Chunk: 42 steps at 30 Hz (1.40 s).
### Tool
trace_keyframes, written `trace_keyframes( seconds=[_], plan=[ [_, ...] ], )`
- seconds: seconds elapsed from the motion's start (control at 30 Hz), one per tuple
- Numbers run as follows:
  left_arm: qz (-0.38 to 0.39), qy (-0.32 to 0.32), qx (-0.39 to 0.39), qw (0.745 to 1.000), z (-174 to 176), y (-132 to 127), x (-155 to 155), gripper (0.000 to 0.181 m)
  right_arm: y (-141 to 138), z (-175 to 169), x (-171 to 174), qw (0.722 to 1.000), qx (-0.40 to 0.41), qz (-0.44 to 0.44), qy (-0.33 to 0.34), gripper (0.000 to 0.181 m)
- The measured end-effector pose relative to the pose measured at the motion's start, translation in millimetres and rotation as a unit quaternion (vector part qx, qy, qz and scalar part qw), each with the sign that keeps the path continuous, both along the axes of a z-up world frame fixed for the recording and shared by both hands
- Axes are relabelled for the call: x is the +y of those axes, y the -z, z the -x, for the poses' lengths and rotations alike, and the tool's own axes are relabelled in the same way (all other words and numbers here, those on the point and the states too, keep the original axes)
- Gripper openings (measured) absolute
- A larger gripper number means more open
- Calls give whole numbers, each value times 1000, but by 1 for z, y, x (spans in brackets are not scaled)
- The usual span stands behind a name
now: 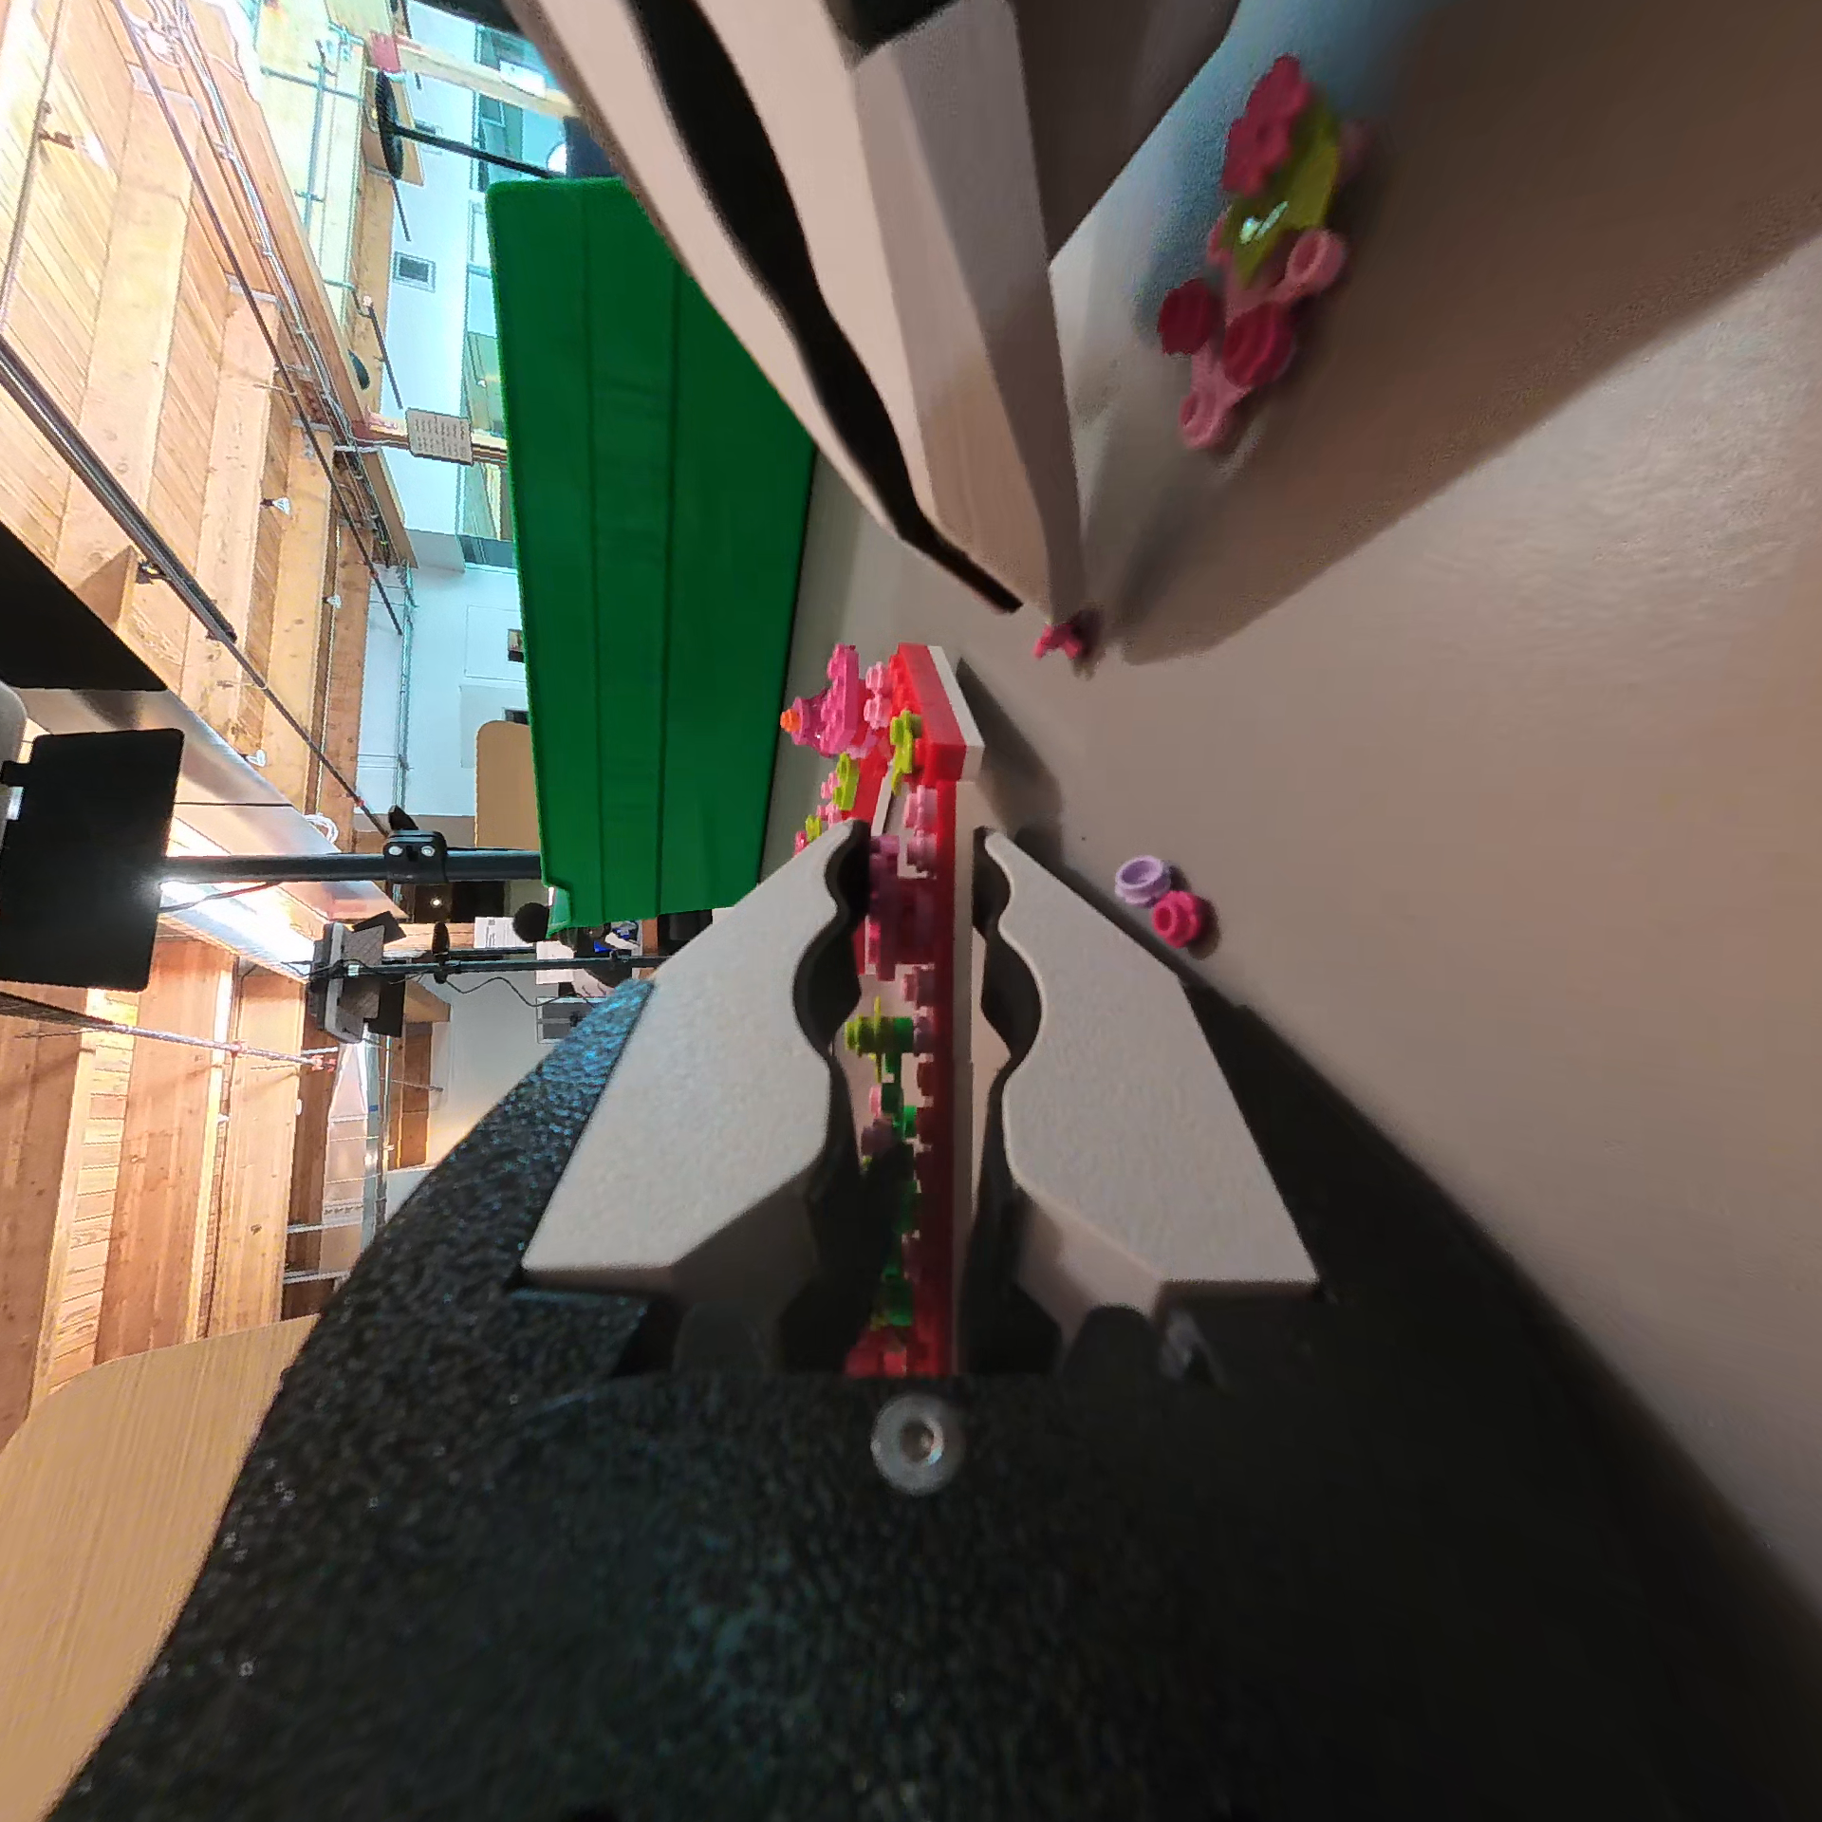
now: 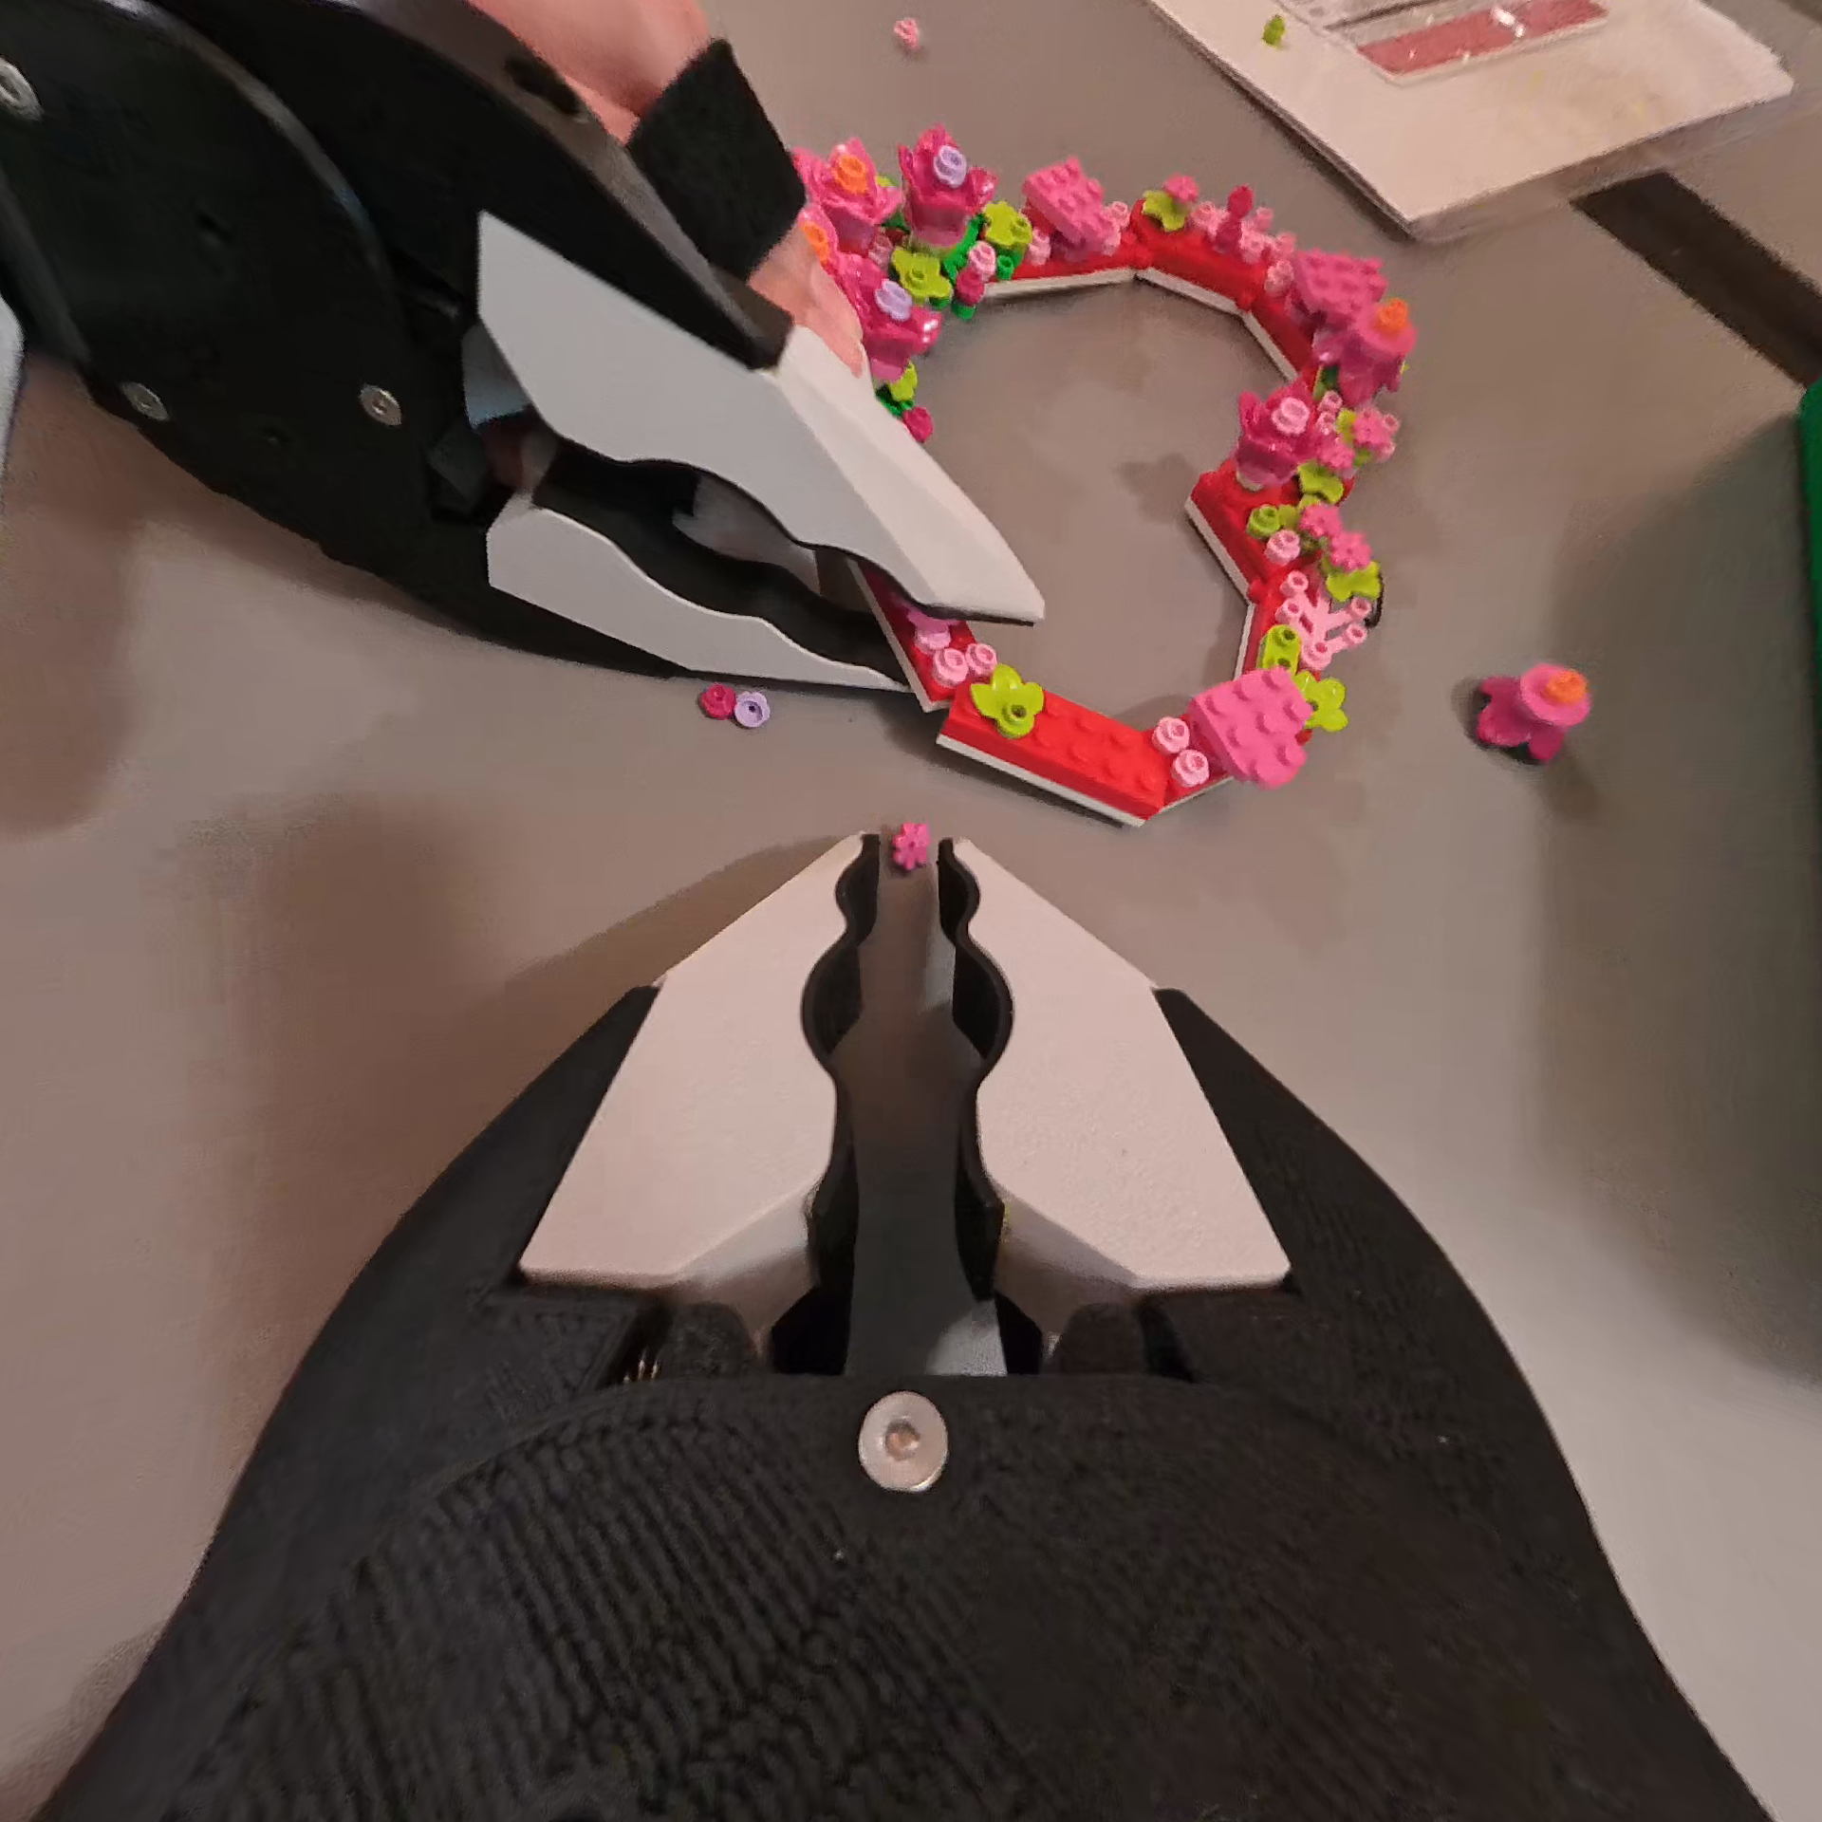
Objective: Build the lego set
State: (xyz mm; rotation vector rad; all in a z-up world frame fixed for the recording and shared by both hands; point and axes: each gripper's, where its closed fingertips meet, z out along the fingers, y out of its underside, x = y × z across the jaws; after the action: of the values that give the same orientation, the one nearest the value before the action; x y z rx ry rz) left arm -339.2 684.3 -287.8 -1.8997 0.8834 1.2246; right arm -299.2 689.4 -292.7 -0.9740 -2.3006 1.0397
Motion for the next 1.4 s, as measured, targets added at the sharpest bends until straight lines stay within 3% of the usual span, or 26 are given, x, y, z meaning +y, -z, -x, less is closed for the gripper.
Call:
trace_keyframes(
  seconds=[0.33,0.53,1.07,1.23,1.4],
  plan=[
    [1,0,2,1000,0,0,0,17,7,6,4,994,32,-103,-6,0],
    [1,4,7,1000,0,0,0,17,-28,23,14,982,133,-130,29,0],
    [1,5,6,1000,1,-1,0,17,-18,31,6,940,154,-299,-54,0],
    [1,5,4,1000,1,-1,0,17,-16,30,6,915,168,-359,-72,0],
    [0,5,2,1000,1,-1,0,17,-16,30,6,873,194,-437,-100,0]
  ],
)
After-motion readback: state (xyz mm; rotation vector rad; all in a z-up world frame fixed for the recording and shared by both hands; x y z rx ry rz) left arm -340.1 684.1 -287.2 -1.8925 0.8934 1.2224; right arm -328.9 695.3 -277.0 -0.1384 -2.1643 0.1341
